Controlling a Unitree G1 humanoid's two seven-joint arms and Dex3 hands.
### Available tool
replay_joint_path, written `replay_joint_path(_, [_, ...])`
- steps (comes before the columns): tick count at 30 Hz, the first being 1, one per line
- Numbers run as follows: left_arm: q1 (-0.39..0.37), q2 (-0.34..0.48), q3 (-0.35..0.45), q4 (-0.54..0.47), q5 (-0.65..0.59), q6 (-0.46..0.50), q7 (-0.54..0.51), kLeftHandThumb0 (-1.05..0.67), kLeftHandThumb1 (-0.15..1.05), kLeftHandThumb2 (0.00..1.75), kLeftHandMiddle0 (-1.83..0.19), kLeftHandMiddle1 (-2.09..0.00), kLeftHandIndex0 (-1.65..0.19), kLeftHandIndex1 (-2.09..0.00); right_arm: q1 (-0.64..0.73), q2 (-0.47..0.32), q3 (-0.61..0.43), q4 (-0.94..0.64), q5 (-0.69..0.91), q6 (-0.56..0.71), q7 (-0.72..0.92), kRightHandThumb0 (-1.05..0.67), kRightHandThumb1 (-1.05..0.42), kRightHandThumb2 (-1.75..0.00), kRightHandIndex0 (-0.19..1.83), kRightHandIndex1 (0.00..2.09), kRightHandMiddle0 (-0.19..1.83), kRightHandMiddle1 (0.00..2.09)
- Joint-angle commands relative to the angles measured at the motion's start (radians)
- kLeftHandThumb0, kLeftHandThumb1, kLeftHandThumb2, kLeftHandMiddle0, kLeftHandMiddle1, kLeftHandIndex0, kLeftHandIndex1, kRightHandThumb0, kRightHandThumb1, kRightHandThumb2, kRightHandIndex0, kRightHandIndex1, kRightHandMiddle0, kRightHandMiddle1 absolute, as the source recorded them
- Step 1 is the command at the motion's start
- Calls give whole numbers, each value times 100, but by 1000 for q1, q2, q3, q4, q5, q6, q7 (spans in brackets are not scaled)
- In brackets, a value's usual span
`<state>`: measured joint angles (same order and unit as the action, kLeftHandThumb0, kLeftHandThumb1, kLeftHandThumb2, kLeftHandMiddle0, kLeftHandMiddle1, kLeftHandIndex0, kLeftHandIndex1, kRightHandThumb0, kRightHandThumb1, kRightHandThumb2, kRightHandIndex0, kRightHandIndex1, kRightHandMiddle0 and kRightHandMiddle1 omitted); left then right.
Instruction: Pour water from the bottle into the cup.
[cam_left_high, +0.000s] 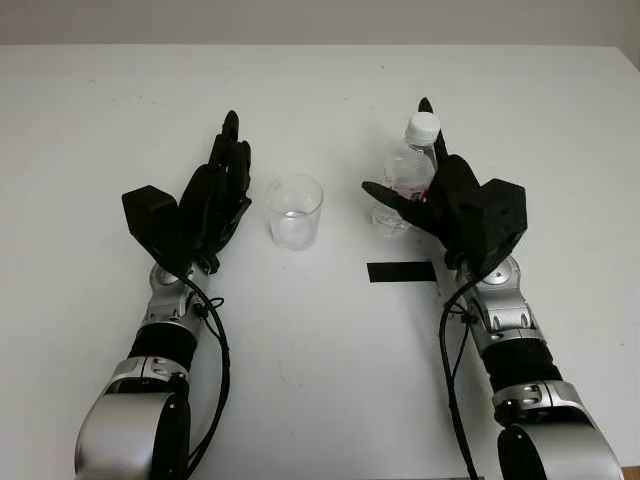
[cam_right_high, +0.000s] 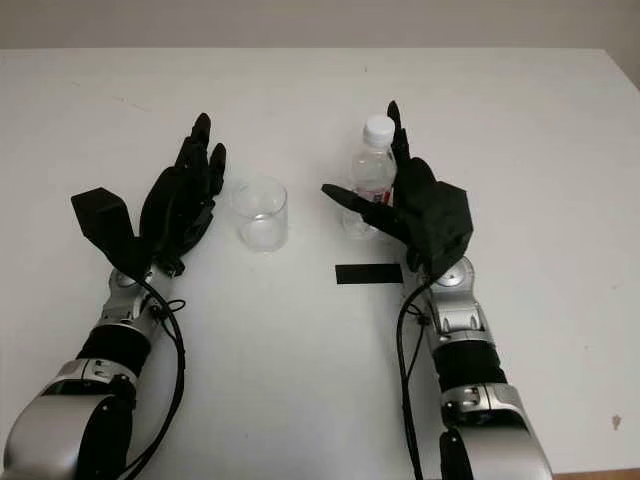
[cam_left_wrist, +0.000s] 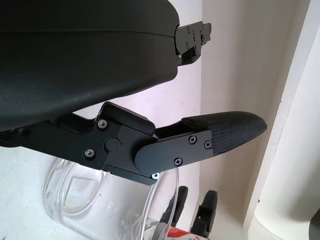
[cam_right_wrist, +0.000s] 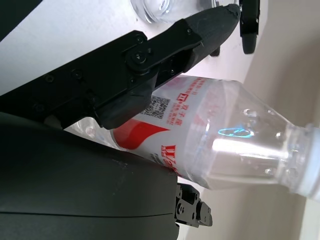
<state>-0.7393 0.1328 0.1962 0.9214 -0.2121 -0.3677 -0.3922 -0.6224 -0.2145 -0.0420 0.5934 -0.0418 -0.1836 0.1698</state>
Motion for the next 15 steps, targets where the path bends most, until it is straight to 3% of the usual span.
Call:
replay_joint_path(1, [4,-11,1,3,-1,-2,5,-87,105,64,19,0,19,0,-20,-6,5,23,-1,-23,9,-100,-85,-5,-19,0,-19,0])
replay_joint_path(4, [5,-13,0,3,1,-5,9,-88,105,65,19,0,19,0,-30,14,-14,53,30,-31,5,-90,-84,-5,-19,0,-18,1])
replay_joint_path(6, [6,-13,-1,2,1,-6,8,-88,105,65,19,0,19,0,-39,32,-31,71,47,-19,-28,-77,-84,-5,0,11,4,16])
replay_joint_path(7, [7,-13,-1,2,1,-7,8,-88,105,65,19,0,19,0,-42,37,-37,80,54,-18,-37,-70,-84,-5,5,70,-3,89])
replay_joint_path(8, [8,-13,-1,2,2,-10,9,-88,105,65,19,0,19,0,-50,45,-48,102,70,-21,-44,-68,-85,-5,-4,109,-11,125])
replay_joint_path(9, [9,-13,-1,1,2,-11,9,-88,105,65,19,0,19,0,-57,49,-52,119,73,-16,-52,-59,-87,-6,19,149,8,158])
replay_joint_path(10, [9,-12,-2,2,3,-12,8,-88,105,65,19,0,19,0,-63,49,-51,132,69,-4,-64,-55,-93,-6,57,175,35,187])
replay_joint_path(13, [10,-8,-4,5,8,-12,9,-89,105,65,19,0,19,0,-74,41,-34,151,45,9,-77,-50,-102,-9,105,198,83,207])
replay_joint_path(15, [11,-8,-3,7,8,-18,7,-88,105,66,19,0,19,0,-79,31,-24,164,32,-7,-60,-47,-104,-18,121,206,102,209])
